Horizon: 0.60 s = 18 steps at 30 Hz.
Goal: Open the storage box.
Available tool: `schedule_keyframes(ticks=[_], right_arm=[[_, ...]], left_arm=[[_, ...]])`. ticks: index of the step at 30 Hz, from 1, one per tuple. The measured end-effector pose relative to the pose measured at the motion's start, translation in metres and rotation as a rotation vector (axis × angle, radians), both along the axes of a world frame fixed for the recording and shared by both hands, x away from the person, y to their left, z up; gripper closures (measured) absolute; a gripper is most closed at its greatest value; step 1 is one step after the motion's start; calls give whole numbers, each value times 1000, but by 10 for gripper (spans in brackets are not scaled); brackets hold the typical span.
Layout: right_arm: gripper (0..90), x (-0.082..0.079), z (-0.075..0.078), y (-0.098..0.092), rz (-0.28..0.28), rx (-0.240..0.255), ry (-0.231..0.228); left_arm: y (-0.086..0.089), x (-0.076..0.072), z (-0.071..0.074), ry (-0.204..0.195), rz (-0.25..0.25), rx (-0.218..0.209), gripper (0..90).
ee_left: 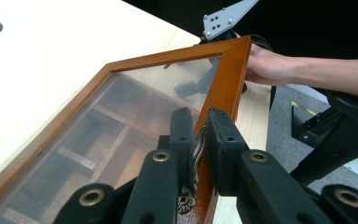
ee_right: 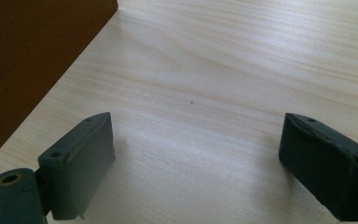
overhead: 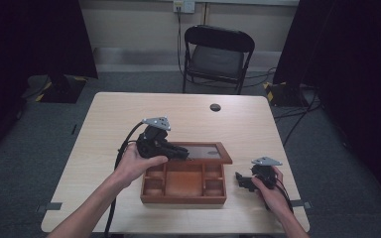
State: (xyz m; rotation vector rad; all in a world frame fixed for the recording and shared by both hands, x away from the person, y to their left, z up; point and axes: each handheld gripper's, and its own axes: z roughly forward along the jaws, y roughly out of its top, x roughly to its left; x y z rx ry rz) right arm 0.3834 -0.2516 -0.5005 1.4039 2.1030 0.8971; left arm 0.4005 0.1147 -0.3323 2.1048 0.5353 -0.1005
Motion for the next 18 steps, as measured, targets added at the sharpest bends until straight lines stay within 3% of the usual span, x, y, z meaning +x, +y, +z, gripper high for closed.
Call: schedule_keyframes(ticks=[18], right_arm=[[95,0,0,0,0,2,1]], left_arm=[[0,5,4,-5,-9,3,812]])
